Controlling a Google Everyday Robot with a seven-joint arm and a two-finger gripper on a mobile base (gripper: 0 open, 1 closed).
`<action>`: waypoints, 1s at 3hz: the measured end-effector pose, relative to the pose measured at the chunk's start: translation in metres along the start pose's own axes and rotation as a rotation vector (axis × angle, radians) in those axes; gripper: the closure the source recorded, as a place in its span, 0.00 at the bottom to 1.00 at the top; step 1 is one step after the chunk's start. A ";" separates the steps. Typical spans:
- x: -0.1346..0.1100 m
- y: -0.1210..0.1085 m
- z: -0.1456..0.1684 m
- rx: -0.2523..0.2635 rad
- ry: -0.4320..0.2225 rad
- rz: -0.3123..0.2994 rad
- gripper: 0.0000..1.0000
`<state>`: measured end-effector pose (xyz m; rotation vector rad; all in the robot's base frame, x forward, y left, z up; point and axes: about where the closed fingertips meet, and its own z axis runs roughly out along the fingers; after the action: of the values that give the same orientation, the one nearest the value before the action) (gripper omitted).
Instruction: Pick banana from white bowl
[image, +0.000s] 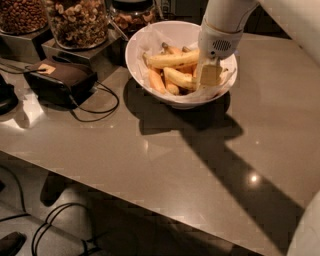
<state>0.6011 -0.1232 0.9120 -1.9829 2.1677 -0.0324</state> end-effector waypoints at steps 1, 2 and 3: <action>0.000 0.000 0.000 0.000 0.000 0.000 1.00; -0.001 0.004 -0.015 0.038 -0.016 0.015 1.00; -0.005 0.018 -0.066 0.118 -0.073 0.014 1.00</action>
Offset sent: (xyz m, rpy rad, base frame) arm -0.0203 -0.0059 0.0335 0.0244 -0.0639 -0.0418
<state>0.5735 -0.1242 0.9744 -1.8748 2.0840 -0.0826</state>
